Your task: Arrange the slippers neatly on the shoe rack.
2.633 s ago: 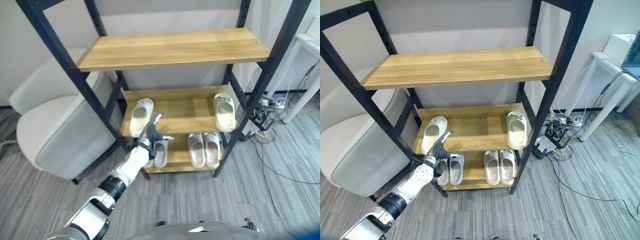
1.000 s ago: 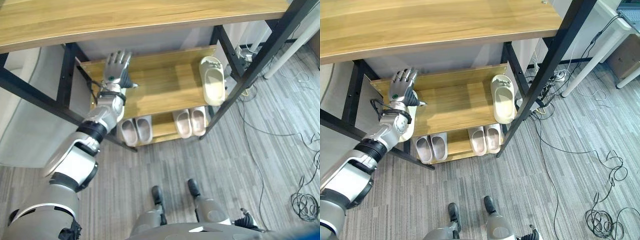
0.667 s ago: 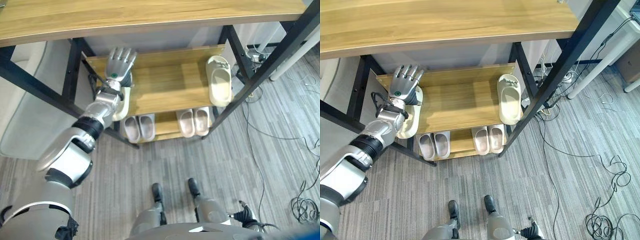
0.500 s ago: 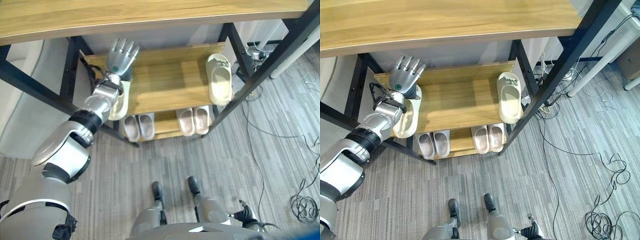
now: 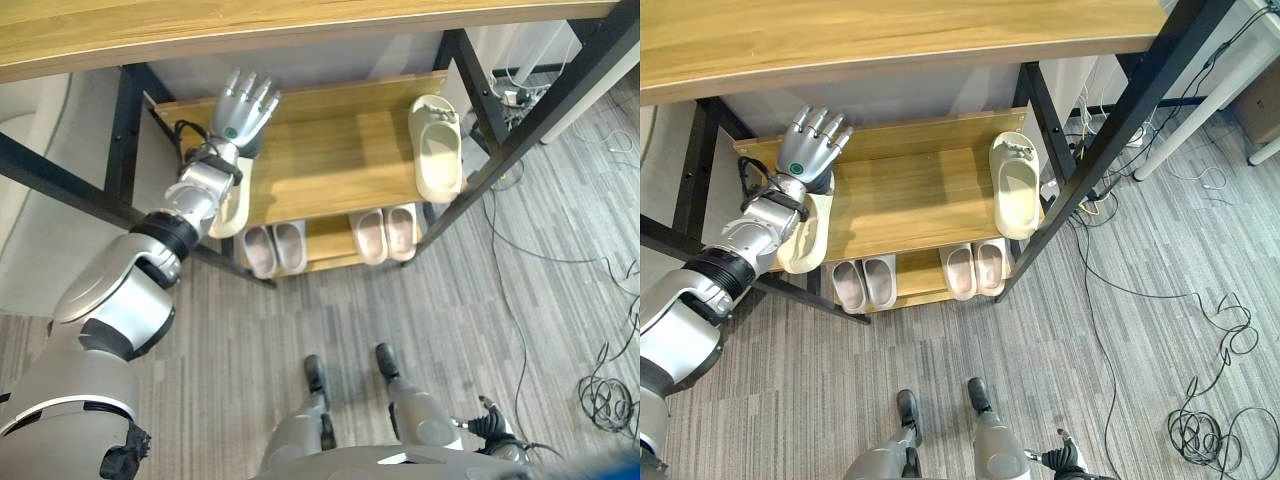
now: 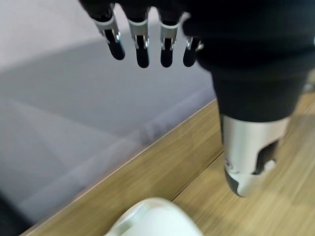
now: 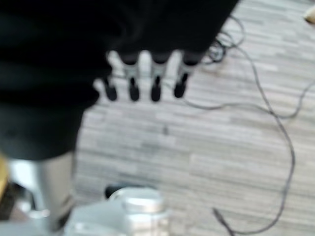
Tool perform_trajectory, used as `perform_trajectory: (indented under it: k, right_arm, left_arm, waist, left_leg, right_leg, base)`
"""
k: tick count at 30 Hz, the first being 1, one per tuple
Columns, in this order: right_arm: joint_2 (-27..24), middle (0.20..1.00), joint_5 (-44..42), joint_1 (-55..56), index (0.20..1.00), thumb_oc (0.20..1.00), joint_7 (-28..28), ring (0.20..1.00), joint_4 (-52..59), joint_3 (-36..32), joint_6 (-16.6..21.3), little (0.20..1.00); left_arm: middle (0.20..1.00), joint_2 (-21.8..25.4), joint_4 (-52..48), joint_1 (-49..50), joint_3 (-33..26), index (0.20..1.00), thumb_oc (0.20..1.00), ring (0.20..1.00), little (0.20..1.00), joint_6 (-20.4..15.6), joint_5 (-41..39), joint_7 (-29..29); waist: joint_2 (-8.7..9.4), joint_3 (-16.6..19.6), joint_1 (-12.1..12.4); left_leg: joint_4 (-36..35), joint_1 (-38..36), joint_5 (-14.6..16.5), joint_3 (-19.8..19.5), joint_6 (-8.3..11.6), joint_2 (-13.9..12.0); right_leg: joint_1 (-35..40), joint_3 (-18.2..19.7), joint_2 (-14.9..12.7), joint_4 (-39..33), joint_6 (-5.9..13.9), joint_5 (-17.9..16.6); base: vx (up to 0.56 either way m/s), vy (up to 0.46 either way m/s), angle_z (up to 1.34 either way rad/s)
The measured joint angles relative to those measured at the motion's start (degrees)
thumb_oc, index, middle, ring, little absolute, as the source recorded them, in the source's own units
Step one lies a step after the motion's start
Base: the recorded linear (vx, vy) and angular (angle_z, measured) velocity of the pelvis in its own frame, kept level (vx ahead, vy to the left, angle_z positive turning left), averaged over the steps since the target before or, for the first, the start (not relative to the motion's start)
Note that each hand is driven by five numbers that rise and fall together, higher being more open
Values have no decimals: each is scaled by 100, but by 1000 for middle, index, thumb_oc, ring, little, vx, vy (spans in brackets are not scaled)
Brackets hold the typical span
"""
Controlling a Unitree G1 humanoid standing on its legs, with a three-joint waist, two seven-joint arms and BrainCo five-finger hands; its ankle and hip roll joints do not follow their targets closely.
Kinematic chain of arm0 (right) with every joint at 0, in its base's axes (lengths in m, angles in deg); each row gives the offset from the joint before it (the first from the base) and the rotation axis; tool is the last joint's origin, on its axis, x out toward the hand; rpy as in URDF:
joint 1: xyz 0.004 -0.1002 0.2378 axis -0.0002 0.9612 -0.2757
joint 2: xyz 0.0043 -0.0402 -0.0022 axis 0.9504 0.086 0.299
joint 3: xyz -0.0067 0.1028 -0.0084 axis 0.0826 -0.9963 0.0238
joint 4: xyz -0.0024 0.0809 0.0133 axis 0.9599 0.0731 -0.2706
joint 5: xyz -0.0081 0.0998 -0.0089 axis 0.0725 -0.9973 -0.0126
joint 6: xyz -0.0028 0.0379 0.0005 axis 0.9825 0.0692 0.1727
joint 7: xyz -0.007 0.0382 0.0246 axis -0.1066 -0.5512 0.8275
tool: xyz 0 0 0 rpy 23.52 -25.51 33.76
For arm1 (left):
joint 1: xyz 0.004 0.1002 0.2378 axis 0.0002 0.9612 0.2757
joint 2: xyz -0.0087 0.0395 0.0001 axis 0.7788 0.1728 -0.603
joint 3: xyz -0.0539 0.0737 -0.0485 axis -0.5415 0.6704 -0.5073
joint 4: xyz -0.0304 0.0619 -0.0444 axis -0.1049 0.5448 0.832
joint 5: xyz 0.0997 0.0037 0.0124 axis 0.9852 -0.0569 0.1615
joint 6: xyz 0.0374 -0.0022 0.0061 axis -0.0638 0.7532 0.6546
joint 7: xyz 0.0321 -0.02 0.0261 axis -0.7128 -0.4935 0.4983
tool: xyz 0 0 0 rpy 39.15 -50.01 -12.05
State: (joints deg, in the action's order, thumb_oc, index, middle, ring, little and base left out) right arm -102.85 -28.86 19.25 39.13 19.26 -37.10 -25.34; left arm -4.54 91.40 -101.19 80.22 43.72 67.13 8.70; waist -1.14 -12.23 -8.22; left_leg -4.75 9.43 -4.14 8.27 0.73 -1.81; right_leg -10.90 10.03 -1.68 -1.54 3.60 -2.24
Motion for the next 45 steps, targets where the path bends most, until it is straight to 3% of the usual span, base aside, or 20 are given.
perform_trajectory:
  k: [14, 30, 45]
  right_arm:
    - [-5, 1000, -227, -143, 1000, 1000, 59, 1000, 28, 17, 55, 1000]
    - [-7, 1000, -432, -215, 1000, 1000, 62, 1000, 21, 133, 117, 1000]
    - [-51, 1000, -432, -376, 1000, 1000, 38, 1000, 60, 338, 176, 1000]
  left_arm:
    - [1000, 194, 89, -137, 55, 1000, 1000, 1000, 1000, 7, 24, -211]
    - [1000, 108, 915, -150, 266, 1000, 1000, 1000, 1000, 14, 189, -258]
    - [1000, 85, 1196, -422, 317, 1000, 1000, 1000, 1000, 353, 223, -229]
  waist:
    - [0, -161, 19]
    - [26, -249, -12]
    - [24, -255, -37]
  left_leg:
    - [64, 133, -23, -100, 12, 4]
    - [175, 370, -22, -97, 10, 6]
    - [299, 780, -24, 61, 8, -26]
  right_leg:
    - [-54, -124, -6, 13, 0, 0]
    - [-292, -121, -6, 114, 2, -5]
    - [-823, 26, 39, 308, 16, -66]
  base:
    - [-2, 1, 4]
    - [0, 0, 0]
    - [10, 1, -6]
